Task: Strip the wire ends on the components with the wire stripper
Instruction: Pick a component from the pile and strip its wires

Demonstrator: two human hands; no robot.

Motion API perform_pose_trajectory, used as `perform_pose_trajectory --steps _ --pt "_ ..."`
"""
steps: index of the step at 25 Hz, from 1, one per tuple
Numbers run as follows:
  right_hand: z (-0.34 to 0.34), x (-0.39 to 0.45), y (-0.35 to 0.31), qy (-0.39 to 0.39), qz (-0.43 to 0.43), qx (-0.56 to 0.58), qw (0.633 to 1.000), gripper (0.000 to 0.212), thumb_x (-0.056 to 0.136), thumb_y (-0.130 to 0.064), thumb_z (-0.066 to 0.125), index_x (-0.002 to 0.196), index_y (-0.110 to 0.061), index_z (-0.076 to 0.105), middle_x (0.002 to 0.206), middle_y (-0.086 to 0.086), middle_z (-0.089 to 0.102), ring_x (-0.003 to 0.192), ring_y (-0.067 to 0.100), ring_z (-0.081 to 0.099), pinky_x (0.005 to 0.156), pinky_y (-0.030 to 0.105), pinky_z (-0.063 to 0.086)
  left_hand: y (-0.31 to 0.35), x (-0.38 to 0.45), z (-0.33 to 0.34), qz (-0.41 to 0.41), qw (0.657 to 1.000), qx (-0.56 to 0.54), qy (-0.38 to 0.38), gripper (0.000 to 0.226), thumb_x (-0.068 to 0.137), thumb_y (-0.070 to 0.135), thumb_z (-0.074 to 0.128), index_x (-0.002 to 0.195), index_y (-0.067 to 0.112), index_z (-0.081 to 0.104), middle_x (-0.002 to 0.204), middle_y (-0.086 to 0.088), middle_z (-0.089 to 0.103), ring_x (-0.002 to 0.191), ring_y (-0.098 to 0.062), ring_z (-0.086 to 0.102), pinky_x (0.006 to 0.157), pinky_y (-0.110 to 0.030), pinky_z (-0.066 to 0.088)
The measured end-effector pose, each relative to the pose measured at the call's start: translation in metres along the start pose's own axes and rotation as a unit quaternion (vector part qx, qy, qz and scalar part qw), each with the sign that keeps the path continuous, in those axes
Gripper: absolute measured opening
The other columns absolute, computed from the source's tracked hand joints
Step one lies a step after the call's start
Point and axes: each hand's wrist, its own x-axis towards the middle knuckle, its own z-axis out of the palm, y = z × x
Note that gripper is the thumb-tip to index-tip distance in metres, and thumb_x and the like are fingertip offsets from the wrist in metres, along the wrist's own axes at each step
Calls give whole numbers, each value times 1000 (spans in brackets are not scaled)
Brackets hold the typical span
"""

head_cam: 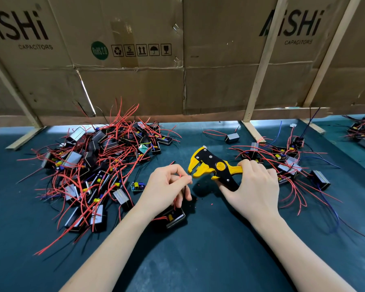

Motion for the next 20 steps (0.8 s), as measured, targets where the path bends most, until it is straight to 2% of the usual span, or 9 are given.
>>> perform_pose_trajectory --steps 3,10,12,16,20 --pt "-1 0 0 1 -2 0 1000 58 64 -56 81 84 -5 60 72 5 57 69 32 56 69 40 37 -1 0 -1 -4 1000 -8 -17 17 96 13 58 82 3 60 64 -9 71 38 -14 50 41 -16 36" --pt "-4 0 -1 9 -5 12 1000 59 69 -66 58 80 -8 61 69 4 58 68 32 58 69 39 37 -1 1 -4 -23 998 -49 -37 18 96 15 59 86 1 63 65 -10 71 39 -12 49 42 -16 36" --pt "-4 0 0 3 -5 12 1000 58 68 -65 61 79 -8 61 69 4 59 67 31 59 69 39 37 0 0 -4 -33 997 -59 -40 17 96 14 59 84 3 64 65 -10 70 39 -12 49 42 -16 36" --pt "-3 0 0 -3 -9 11 1000 56 63 -58 78 79 -7 62 68 5 59 66 31 60 68 39 38 1 1 -5 -48 995 -76 -50 17 95 13 58 82 5 64 64 -13 70 39 -13 49 41 -17 35" --pt "-3 0 -1 6 -13 15 1000 55 64 -61 68 77 -8 62 65 4 58 63 31 59 67 38 38 1 1 -6 -55 993 -86 -57 17 95 11 57 80 6 63 62 -13 68 37 -13 49 40 -17 34"
